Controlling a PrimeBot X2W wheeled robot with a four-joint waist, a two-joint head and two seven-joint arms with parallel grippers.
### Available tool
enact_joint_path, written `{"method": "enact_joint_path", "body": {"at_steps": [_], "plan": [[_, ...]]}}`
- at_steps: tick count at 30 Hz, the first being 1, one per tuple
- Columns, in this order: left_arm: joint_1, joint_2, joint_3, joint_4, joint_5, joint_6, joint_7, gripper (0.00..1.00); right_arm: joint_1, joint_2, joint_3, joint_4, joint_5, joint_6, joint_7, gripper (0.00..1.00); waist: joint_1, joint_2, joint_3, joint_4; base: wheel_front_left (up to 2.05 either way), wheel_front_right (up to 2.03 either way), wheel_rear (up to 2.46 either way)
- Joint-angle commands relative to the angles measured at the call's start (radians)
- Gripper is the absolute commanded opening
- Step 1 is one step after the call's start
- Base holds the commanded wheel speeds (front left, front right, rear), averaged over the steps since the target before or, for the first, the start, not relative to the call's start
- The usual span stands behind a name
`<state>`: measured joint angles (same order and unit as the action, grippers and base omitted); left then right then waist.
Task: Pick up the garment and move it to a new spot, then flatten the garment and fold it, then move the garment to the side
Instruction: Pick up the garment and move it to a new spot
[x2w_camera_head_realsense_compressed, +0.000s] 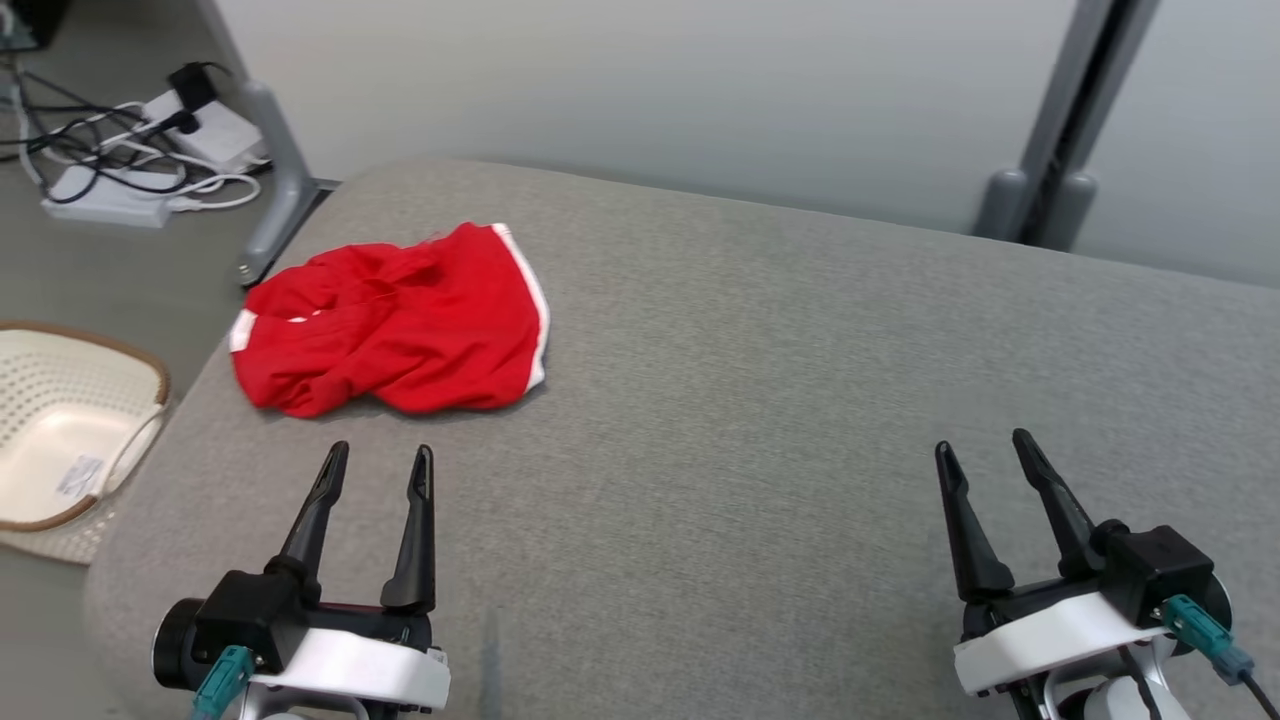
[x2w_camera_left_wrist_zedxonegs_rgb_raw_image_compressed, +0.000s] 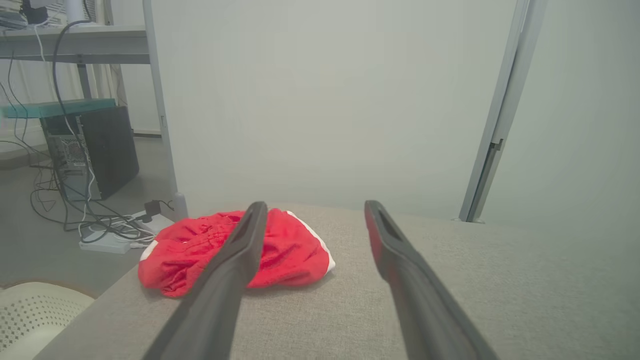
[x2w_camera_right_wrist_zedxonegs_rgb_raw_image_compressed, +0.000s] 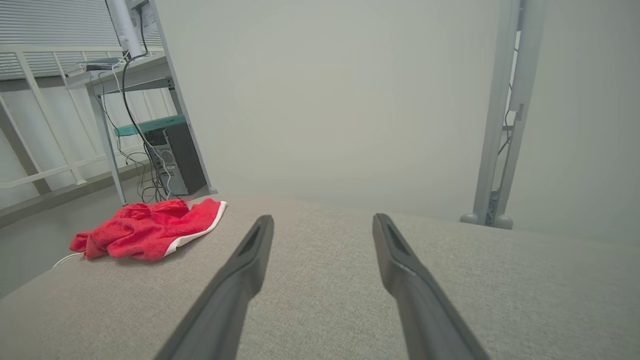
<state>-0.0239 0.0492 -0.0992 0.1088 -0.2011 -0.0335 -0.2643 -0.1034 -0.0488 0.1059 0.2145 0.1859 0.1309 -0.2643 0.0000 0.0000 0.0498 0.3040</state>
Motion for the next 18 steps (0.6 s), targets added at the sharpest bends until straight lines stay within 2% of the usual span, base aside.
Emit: {"method": "enact_joint_path", "body": {"at_steps": [1, 9, 18], "plan": [[0.005, 0.003, 0.008, -0.005, 0.007, 0.004, 0.001, 1.00, -0.003, -0.004, 0.009, 0.005, 0.007, 0.000, 0.000, 1.00, 0.0000, 0.0000, -0.006, 0.045, 0.00, 0.00, 0.00], [0.018, 0.003, 0.022, -0.004, 0.013, 0.003, 0.001, 1.00, 0.003, -0.004, 0.040, 0.019, -0.010, 0.000, 0.000, 1.00, 0.0000, 0.0000, -0.023, 0.118, 0.00, 0.00, 0.00], [0.034, 0.003, 0.030, -0.005, 0.016, 0.000, 0.001, 1.00, 0.010, -0.004, 0.057, 0.032, 0.000, 0.000, 0.000, 1.00, 0.0000, 0.0000, -0.037, 0.149, 0.00, 0.00, 0.00]]}}
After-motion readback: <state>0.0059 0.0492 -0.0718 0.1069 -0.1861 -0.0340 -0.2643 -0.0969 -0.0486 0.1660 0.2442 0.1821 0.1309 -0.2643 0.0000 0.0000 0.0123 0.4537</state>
